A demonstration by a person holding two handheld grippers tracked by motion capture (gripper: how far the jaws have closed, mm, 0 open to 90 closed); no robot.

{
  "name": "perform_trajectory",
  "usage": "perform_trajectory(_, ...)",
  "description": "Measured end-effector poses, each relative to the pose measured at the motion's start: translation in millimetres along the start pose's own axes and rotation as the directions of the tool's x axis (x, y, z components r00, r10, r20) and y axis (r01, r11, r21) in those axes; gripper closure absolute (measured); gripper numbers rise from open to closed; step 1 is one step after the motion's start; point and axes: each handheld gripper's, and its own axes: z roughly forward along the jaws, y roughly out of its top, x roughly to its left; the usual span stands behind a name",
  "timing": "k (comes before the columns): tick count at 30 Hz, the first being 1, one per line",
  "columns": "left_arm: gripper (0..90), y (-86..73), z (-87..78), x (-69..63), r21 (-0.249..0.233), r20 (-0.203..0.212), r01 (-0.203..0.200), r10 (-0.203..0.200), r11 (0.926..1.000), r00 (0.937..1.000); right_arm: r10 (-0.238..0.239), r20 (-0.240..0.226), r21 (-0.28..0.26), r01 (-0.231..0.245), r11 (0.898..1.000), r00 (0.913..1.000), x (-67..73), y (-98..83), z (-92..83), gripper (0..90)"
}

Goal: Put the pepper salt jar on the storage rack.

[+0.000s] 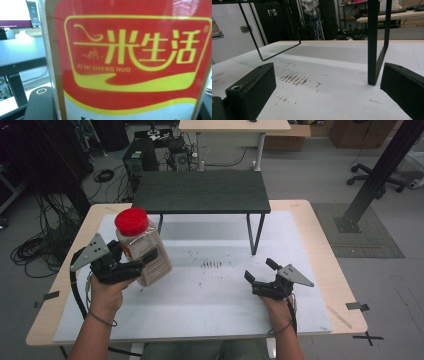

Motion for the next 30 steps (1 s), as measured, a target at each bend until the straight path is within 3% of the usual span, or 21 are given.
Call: perform_trajectory(30,27.0,88.3,25.2,-4.8,-0.005,0.009,-0.024,0.024,0.9997,0.9997,0.007,-0.002,-0.004,-0.007,1.000,1.0000,-0.6,0.0,-0.3,0.0)
